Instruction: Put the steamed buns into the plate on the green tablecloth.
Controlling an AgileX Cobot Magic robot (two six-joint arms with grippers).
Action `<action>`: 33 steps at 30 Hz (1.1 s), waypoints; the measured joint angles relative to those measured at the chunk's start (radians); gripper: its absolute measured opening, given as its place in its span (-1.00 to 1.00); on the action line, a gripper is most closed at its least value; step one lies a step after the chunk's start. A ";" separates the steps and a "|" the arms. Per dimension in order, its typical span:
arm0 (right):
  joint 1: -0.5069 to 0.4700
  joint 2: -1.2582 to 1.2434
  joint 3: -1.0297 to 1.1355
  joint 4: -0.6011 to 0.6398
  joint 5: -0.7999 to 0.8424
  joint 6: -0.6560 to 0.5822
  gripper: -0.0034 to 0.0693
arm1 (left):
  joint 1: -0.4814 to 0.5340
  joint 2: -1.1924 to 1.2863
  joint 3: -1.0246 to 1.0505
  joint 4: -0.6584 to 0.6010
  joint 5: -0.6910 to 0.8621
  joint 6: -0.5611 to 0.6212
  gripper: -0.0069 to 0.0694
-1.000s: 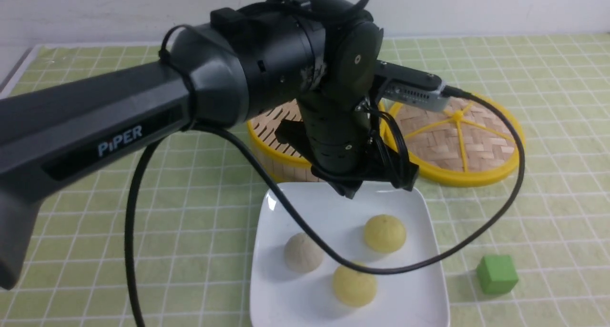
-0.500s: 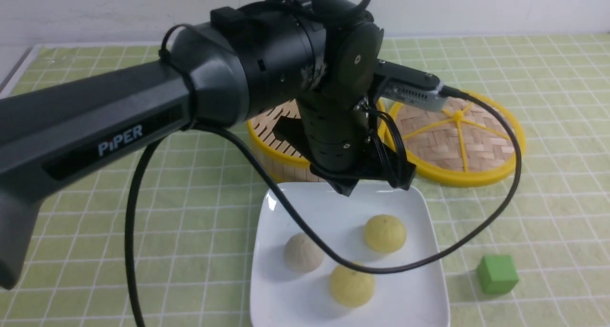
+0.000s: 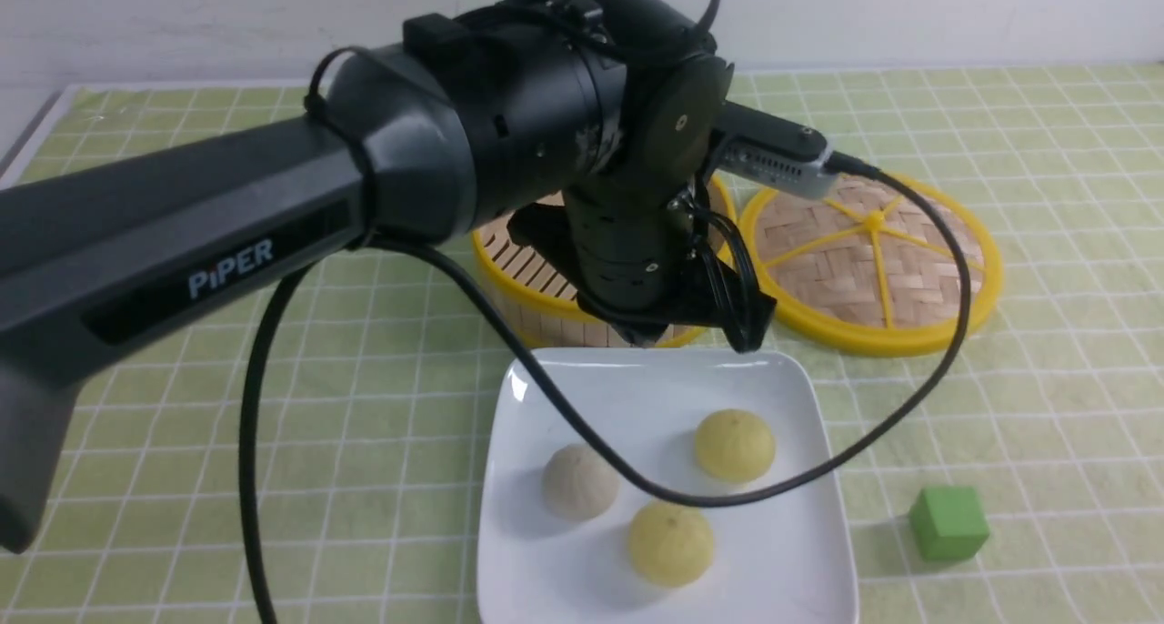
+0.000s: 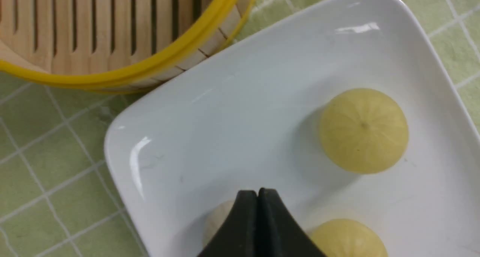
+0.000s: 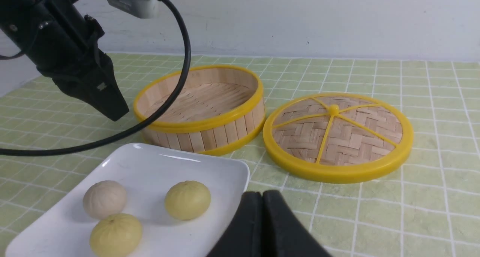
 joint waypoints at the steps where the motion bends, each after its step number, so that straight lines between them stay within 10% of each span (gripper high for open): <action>1: 0.000 0.000 0.000 0.000 0.000 0.000 -0.92 | 0.000 0.000 0.000 0.010 0.000 -0.010 -0.80; 10: -0.022 -0.011 0.021 0.000 -0.015 0.000 -0.91 | 0.000 -0.087 0.000 0.052 0.010 -0.027 -0.79; 22: -0.346 -0.011 0.302 0.000 -0.065 0.003 -0.89 | 0.000 -0.340 0.000 0.286 0.118 -0.018 -0.78; 33: -0.376 -0.011 0.307 0.000 -0.092 0.004 -0.87 | 0.000 -0.575 0.021 0.262 0.191 0.035 -0.78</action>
